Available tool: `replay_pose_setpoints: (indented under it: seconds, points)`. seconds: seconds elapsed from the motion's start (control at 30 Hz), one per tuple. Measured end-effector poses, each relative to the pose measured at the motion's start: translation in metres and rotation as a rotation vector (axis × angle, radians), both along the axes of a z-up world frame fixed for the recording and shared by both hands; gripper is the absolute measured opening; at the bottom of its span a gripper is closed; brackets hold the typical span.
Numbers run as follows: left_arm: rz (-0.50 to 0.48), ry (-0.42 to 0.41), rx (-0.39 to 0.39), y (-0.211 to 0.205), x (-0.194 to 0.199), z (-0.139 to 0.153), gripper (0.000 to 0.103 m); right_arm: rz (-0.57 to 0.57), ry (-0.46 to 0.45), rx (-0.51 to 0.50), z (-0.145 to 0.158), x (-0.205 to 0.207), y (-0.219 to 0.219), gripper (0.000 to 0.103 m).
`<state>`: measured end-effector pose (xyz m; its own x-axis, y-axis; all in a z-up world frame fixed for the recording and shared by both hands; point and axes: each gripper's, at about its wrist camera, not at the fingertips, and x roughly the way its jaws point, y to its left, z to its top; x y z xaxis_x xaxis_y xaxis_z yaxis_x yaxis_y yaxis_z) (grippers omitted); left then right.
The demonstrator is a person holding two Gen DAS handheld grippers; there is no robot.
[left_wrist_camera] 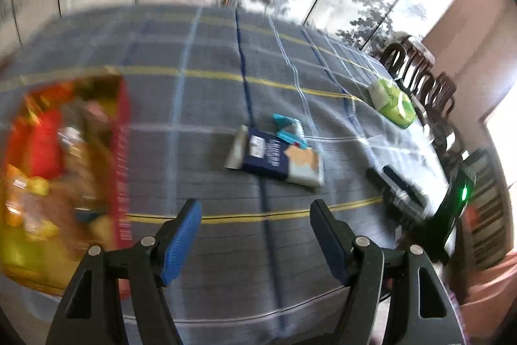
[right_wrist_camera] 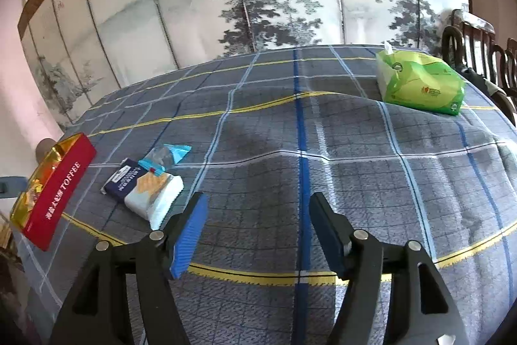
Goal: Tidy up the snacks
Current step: 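Move the open right gripper back toward the blue cracker pack, then grasp the light-blue wrapped snack with the right gripper while the left grasps the blue cracker pack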
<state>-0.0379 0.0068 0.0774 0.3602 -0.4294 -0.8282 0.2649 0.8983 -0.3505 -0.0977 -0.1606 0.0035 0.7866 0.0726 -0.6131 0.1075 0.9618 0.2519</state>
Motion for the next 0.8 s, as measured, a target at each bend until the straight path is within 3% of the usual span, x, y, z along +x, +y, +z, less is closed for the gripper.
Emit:
replay_pose_setpoints:
  seconds: [0.07,0.13,0.27,0.33,0.43,0.57,0.6,0.67,0.8]
  points:
    - [0.046,0.071,-0.054,0.000,0.019,-0.011,0.071,0.053,-0.004,0.011,0.001,0.001,0.003,0.065]
    - [0.080,0.118,-0.087,0.001,0.029,-0.019,0.071,0.143,0.022,0.086,0.004,0.012,0.004,0.063]
    - [0.129,0.148,-0.081,0.006,0.031,-0.029,0.071,0.247,0.076,0.258,0.015,0.049,0.009,0.062]
    - [0.135,0.156,-0.068,0.003,0.033,-0.035,0.071,0.261,0.130,0.267,0.014,0.073,0.020,0.062]
    - [0.136,0.155,-0.052,0.001,0.033,-0.038,0.071,0.255,0.189,0.367,0.011,0.108,0.032,0.062]
    - [0.139,0.135,0.000,-0.002,0.038,-0.040,0.071,0.216,0.240,0.310,0.008,0.137,0.060,0.062]
    - [0.142,0.141,0.003,0.000,0.040,-0.041,0.071,0.218,0.268,0.297,0.003,0.144,0.068,0.059]
    - [0.147,0.156,-0.003,0.003,0.041,-0.044,0.071,0.214,0.302,0.257,-0.006,0.151,0.075,0.028]
    - [0.151,0.186,-0.016,0.002,0.045,-0.048,0.071,0.253,0.269,0.207,-0.007,0.147,0.077,0.023]
